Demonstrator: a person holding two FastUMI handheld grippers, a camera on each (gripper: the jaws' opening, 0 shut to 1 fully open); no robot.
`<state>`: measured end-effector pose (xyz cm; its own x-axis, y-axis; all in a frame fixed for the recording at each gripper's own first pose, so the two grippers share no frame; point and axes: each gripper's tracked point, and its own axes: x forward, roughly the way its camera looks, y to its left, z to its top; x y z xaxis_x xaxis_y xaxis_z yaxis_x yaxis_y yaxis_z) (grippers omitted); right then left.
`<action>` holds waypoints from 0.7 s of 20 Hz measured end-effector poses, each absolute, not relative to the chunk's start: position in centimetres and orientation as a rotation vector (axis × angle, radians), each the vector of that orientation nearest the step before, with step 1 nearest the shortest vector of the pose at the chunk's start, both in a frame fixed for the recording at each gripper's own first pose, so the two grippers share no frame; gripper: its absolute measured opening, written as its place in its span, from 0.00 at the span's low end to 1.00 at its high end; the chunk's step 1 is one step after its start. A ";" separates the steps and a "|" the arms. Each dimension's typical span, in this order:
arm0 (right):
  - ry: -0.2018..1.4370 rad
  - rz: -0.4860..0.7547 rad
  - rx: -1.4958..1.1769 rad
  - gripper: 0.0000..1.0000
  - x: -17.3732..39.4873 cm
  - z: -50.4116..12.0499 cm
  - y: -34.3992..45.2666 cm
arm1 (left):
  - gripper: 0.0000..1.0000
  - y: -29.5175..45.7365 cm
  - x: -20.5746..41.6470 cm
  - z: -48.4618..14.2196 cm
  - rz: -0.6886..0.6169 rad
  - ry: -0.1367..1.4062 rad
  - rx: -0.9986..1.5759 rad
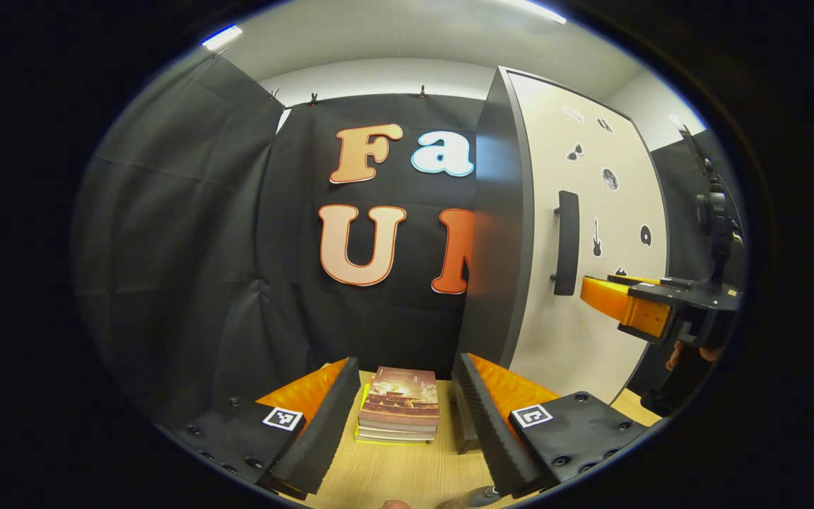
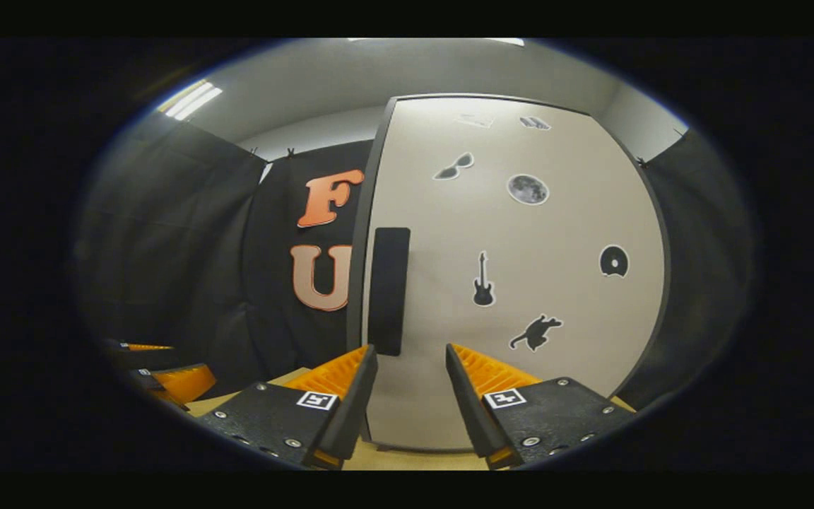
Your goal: Open the cabinet door with the right hand, grasp the bottle in the cabinet with the left hand and place it on the coaster, then close the cabinet door with the right hand.
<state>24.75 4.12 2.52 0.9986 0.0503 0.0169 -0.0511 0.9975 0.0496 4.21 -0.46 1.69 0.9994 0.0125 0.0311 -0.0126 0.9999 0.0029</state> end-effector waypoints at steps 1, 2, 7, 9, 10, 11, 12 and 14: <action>-0.021 0.049 0.041 0.63 23.9 2.8 4.0 | 0.92 -0.5 4.0 1.8 0.012 -0.037 0.007; -0.028 0.042 0.029 0.65 23.1 3.0 3.8 | 0.92 -0.5 3.8 1.9 0.011 -0.039 0.012; -0.059 -0.010 -0.024 0.71 18.8 4.0 3.3 | 0.92 -1.0 3.1 2.1 -0.033 -0.039 0.005; -0.061 -0.031 -0.030 0.77 17.2 3.9 3.8 | 0.92 -1.0 3.0 2.2 -0.055 -0.036 0.008; -0.060 -0.040 -0.035 0.79 16.6 3.7 4.0 | 0.92 -1.0 2.9 2.2 -0.067 -0.034 0.011; -0.053 -0.048 -0.040 0.81 16.1 3.6 4.4 | 0.92 -1.0 2.8 2.3 -0.079 -0.030 0.016; -0.046 -0.052 -0.041 0.82 15.5 3.3 4.8 | 0.92 -0.9 2.6 2.4 -0.092 -0.032 0.021; -0.037 -0.075 -0.015 0.86 14.0 2.8 5.6 | 0.92 -0.9 2.1 2.7 -0.118 -0.043 0.038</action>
<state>13.95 5.59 2.79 0.9965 -0.0751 0.0373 0.0756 0.9970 -0.0135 2.12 -0.90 2.71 0.9921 -0.1183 0.0411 0.1166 0.9923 0.0406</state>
